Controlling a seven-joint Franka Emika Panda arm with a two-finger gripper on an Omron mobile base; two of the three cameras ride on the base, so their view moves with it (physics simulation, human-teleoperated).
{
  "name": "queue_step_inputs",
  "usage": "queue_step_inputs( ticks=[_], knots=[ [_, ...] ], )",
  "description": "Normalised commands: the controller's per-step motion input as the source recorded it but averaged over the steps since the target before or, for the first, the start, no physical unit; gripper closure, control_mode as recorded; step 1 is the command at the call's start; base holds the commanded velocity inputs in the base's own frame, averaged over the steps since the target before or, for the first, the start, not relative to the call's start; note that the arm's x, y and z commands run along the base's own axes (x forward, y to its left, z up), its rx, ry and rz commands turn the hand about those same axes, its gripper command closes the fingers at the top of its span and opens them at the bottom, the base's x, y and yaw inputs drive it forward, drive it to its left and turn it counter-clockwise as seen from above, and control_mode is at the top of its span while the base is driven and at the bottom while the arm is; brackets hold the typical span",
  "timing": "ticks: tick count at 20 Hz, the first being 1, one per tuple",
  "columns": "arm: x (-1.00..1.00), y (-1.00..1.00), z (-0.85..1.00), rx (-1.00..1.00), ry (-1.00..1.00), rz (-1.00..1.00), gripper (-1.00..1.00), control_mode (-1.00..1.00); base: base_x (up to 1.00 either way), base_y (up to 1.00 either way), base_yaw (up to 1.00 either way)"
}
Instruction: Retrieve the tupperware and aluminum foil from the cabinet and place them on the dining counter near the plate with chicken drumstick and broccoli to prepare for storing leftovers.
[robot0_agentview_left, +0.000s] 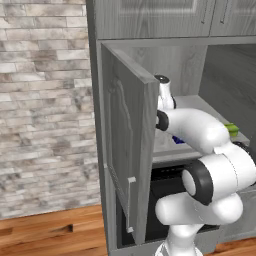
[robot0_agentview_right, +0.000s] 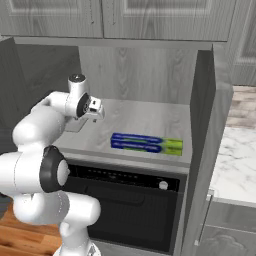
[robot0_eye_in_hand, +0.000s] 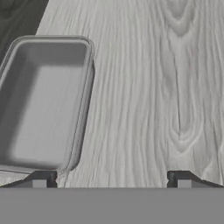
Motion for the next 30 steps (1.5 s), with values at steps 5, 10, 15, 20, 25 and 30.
queue_step_inputs(
  ticks=[5,10,15,20,25,30],
  knots=[
    [0.47,0.15,-0.30,0.00,0.01,0.10,-1.00,-1.00,0.00,0.00,0.00],
    [0.44,0.22,-0.24,0.00,0.01,0.08,-1.00,-1.00,0.00,0.00,0.00],
    [0.38,0.19,-0.23,0.00,0.00,0.07,-1.00,-1.00,0.00,0.00,0.00],
    [0.20,0.00,-0.42,0.00,0.00,0.01,-1.00,-1.00,0.00,0.00,0.00],
    [0.04,0.02,-0.54,0.00,0.00,0.00,1.00,-1.00,0.00,0.00,0.00],
    [0.00,0.14,-0.13,0.00,0.00,-0.01,1.00,-1.00,0.00,0.00,0.00]
  ],
)
